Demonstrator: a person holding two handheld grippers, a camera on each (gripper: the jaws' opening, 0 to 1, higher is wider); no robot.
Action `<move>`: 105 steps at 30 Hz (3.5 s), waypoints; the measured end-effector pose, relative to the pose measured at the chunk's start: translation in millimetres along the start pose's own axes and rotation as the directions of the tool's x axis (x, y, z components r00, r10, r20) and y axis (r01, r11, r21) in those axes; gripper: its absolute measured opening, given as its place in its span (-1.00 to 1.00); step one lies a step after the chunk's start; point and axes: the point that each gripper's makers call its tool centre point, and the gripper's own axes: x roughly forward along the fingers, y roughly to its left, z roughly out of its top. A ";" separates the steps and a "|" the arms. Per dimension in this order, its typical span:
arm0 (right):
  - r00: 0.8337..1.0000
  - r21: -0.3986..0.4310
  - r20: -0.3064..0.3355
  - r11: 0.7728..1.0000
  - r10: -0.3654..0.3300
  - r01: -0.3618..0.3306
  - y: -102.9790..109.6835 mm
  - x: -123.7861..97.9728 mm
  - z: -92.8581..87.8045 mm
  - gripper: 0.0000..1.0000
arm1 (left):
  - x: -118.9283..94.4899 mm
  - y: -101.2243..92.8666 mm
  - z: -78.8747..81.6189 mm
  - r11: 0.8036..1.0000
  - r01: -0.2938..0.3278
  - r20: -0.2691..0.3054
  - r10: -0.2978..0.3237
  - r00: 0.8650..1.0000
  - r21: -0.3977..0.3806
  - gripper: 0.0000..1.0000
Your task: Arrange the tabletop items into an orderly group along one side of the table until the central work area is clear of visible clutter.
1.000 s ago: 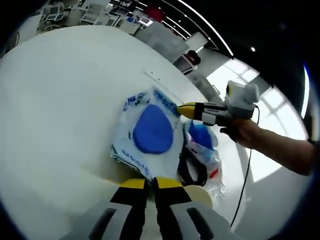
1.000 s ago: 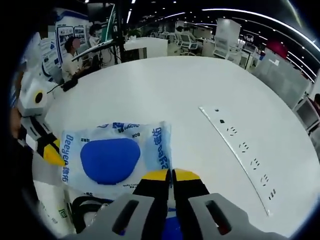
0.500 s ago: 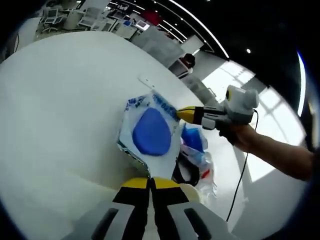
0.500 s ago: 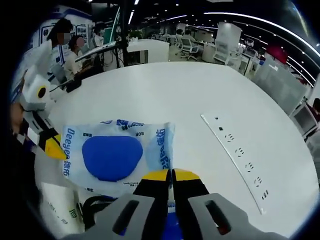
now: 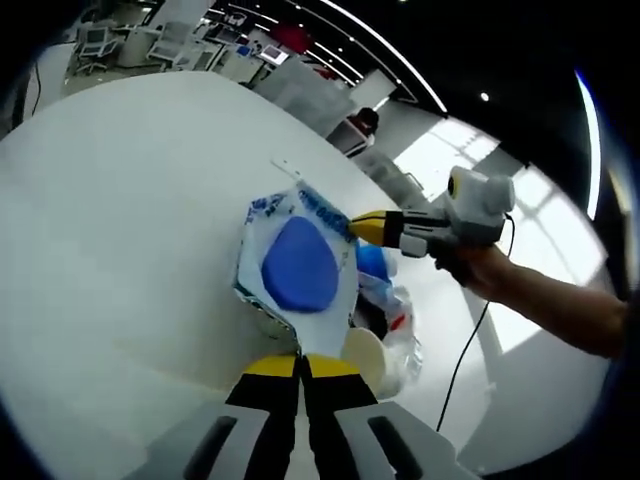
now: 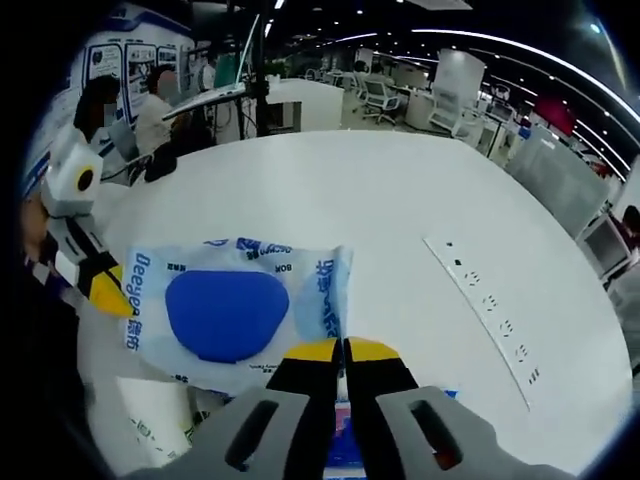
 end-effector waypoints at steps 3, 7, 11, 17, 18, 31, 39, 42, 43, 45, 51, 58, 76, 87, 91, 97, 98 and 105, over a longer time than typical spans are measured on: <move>1.000 -0.004 -0.004 1.000 0.002 -0.002 5.2 0.0 -2.1 -1.00 | -5.9 0.9 -5.8 1.000 -0.001 -0.002 0.001 1.000 0.002 -1.00; 1.000 -0.004 -0.002 1.000 0.004 -0.004 13.5 0.8 -3.2 -1.00 | -12.8 3.2 -11.7 1.000 -0.005 -0.001 0.005 1.000 0.003 -1.00; 1.000 -0.006 0.000 1.000 0.009 -0.009 23.8 1.1 -0.3 -1.00 | -19.0 6.4 -16.3 1.000 -0.011 -0.002 0.011 1.000 0.009 -1.00; 1.000 -0.017 0.000 1.000 0.026 -0.026 37.9 4.6 2.2 -1.00 | -28.8 13.4 -24.1 1.000 -0.023 -0.009 0.023 1.000 0.002 -1.00; 1.000 -0.021 -0.004 0.999 0.029 -0.029 39.1 5.7 0.8 -1.00 | -30.0 15.0 -26.1 1.000 -0.025 -0.012 0.025 1.000 0.000 -1.00; 0.998 -0.016 -0.045 0.999 0.044 -0.045 59.6 14.7 -15.6 -1.00 | -35.6 26.9 -45.9 0.999 -0.050 -0.044 0.049 0.998 -0.021 -1.00; 0.997 -0.068 -0.072 0.997 0.026 -0.031 57.2 20.0 -22.9 -1.00 | -31.4 29.9 -50.4 0.998 -0.061 -0.063 0.061 0.996 0.005 -0.96; 0.996 -0.129 -0.089 0.991 0.018 -0.030 58.2 18.4 -21.1 -1.00 | -30.9 29.4 -50.1 0.998 -0.054 -0.056 0.055 0.997 0.017 -0.89; 0.996 -0.128 -0.087 0.991 0.020 -0.031 58.9 17.2 -19.6 -1.00 | -30.9 30.1 -50.1 0.998 -0.055 -0.055 0.056 0.997 0.016 -0.87; 0.996 -0.126 -0.083 0.991 0.023 -0.033 56.4 17.1 -18.3 -1.00 | -30.8 31.8 -50.4 0.998 -0.058 -0.056 0.058 0.997 0.013 -0.77; 0.998 -0.080 -0.048 0.996 0.040 -0.043 59.2 16.3 -9.0 -0.87 | -35.1 30.1 -47.2 0.997 -0.074 -0.058 0.076 0.995 0.030 -0.61; 0.998 -0.011 -0.024 0.998 0.063 -0.064 63.8 12.0 -4.4 -0.68 | -42.4 27.4 -38.9 0.992 -0.098 -0.058 0.103 0.993 0.084 -0.42; 0.996 0.155 0.053 0.985 0.074 -0.081 74.4 -13.6 2.9 -0.30 | -59.8 18.3 -19.8 0.980 -0.068 -0.039 0.077 0.996 0.187 -0.16; 0.994 0.198 0.106 0.980 -0.024 0.003 69.5 -62.9 -9.5 -0.03 | -70.0 6.7 22.6 0.906 -0.021 0.000 0.023 1.000 0.424 0.00; 0.988 0.255 0.123 0.965 -0.089 0.055 62.1 -85.5 -19.6 0.07 | -70.7 5.1 34.4 0.880 -0.020 0.016 0.014 1.000 0.474 0.06; 0.971 0.389 0.140 0.912 -0.195 0.127 58.2 -121.4 -37.0 0.23 | -68.1 0.1 42.7 0.842 0.005 -0.006 -0.002 1.000 0.540 0.24; 0.968 0.407 0.138 0.903 -0.211 0.139 58.5 -125.5 -40.5 0.26 | -67.9 -1.9 43.3 0.844 0.009 -0.011 -0.004 1.000 0.537 0.27; 0.948 0.532 0.134 0.828 -0.289 0.178 68.7 -147.6 -65.4 0.40 | -62.2 -5.8 49.7 0.829 0.029 -0.020 -0.022 1.000 0.559 0.40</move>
